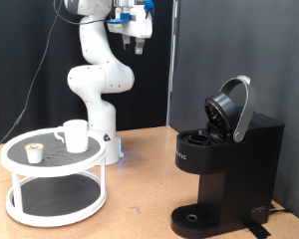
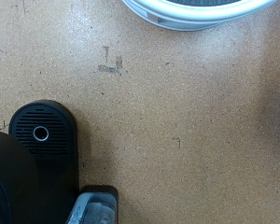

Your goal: Make a cup of coffee with the keurig machine

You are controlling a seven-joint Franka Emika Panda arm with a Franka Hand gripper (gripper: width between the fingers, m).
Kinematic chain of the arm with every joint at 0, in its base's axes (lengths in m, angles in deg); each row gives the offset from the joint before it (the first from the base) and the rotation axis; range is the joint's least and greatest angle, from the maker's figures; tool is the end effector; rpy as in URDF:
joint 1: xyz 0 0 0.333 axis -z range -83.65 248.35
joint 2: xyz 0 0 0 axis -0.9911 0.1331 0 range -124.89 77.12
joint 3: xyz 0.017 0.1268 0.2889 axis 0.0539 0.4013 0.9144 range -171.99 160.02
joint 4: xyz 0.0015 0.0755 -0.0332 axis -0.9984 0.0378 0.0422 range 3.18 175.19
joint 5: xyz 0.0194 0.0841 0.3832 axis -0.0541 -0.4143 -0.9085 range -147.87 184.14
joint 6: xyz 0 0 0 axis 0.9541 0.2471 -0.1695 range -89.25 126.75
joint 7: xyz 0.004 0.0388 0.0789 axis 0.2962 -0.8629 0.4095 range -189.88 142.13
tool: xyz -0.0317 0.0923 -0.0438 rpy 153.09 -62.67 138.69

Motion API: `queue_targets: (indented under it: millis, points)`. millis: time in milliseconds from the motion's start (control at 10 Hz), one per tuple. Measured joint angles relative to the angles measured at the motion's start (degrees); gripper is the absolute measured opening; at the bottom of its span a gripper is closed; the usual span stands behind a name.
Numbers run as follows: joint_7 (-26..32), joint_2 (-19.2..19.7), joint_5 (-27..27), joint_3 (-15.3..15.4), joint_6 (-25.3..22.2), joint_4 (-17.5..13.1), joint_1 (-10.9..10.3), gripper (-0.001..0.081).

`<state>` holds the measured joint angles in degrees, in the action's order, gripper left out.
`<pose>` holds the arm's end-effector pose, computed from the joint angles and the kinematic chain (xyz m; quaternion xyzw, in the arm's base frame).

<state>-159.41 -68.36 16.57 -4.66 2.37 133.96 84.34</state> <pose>0.3107 0.0013 0.5902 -0.3698 0.9291 0.0040 0.0046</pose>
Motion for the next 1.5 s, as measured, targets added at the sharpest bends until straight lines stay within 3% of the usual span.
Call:
queue_targets:
  millis: [200, 1000, 1300, 1500]
  points:
    - [0.1, 0.0, -0.1, -0.9, 0.6, 0.1, 0.2, 0.0734]
    - [11.9, 0.0, 6.0, -13.3, 0.5, -0.5, 4.6, 0.0734]
    - [13.8, 0.0, 6.7, -13.8, 0.4, -0.3, 4.7, 0.0734]
    - [17.0, 0.1, 8.8, -16.3, 0.4, -0.6, 5.3, 0.0734]
